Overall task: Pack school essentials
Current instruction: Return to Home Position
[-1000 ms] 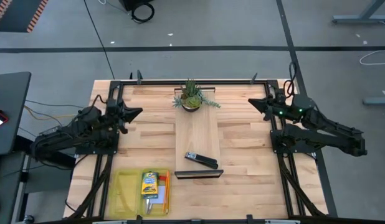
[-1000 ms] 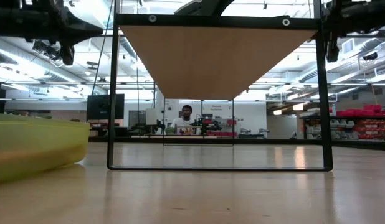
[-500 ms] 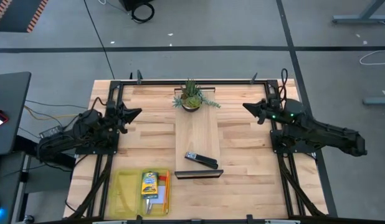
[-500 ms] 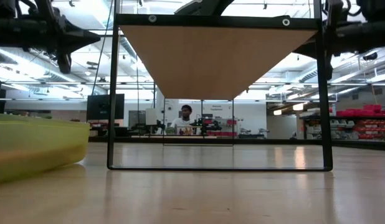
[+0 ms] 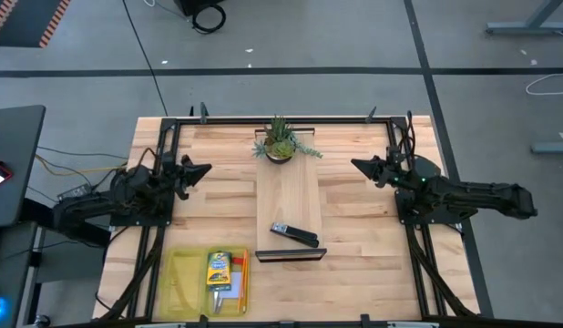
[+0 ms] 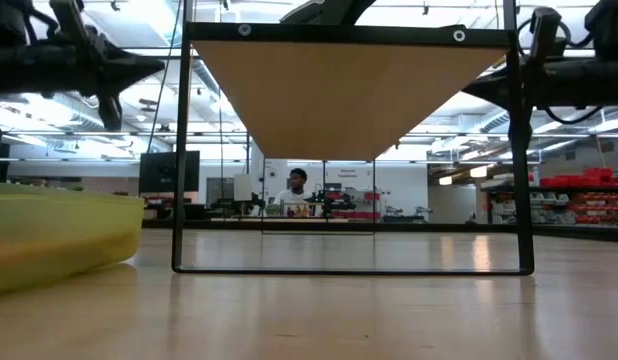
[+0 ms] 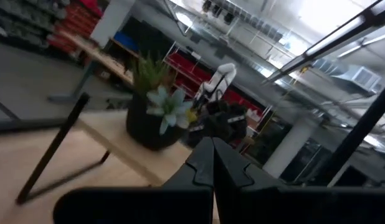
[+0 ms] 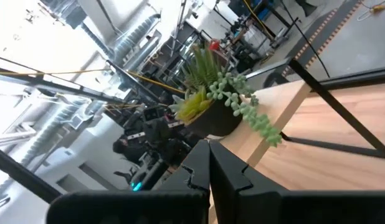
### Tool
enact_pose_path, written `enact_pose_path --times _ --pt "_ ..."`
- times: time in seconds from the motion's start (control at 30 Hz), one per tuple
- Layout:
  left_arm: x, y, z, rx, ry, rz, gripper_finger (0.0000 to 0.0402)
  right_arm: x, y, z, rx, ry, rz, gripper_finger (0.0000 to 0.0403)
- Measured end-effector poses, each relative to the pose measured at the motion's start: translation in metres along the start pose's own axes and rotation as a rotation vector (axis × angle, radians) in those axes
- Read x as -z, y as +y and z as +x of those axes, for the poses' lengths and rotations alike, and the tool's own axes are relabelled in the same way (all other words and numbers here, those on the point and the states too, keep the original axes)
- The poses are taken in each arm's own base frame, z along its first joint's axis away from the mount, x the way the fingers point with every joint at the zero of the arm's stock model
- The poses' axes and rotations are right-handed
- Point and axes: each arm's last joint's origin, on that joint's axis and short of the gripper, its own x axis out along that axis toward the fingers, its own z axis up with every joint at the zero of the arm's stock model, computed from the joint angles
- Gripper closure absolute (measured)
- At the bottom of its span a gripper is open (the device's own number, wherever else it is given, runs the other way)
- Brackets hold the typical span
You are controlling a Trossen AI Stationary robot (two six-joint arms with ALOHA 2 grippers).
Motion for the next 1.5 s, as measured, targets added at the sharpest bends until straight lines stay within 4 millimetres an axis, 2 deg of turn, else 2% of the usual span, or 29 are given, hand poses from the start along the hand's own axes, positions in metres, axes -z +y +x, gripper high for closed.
enact_pose_path --times 0.1,0.4,0.57,0.77,0.93,1.07,1.23,1.5 --pt "0.007 0.001 0.0 -0.021 0.029 -0.011 0.0401 0.003 0.003 0.0 -0.008 0.012 0.005 0.0393" --pt "0.01 -0.003 -0.001 -0.011 0.044 -0.01 0.0401 0.006 0.004 -0.001 0.011 0.011 -0.034 0.0393" --pt "0.012 -0.001 -0.001 -0.034 0.054 -0.003 0.0381 0.01 -0.001 -0.001 0.081 0.028 -0.096 0.0393" --pt "0.012 -0.001 -0.001 -0.031 0.056 0.142 0.0363 0.019 -0.012 -0.004 0.189 0.139 -0.147 0.0393" --pt "0.015 0.002 -0.002 -0.045 0.102 0.346 0.0368 0.028 -0.023 -0.008 0.288 0.26 -0.238 0.0393" --pt "0.019 0.004 -0.002 -0.065 0.147 0.43 0.0375 0.03 -0.024 -0.008 0.282 0.3 -0.373 0.0393" --pt "0.022 0.006 -0.002 -0.073 0.177 0.434 0.0375 0.03 -0.025 -0.007 0.276 0.323 -0.467 0.0393" --pt "0.021 0.005 -0.002 -0.072 0.165 0.431 0.0366 0.03 -0.025 -0.007 0.277 0.323 -0.465 0.0393"
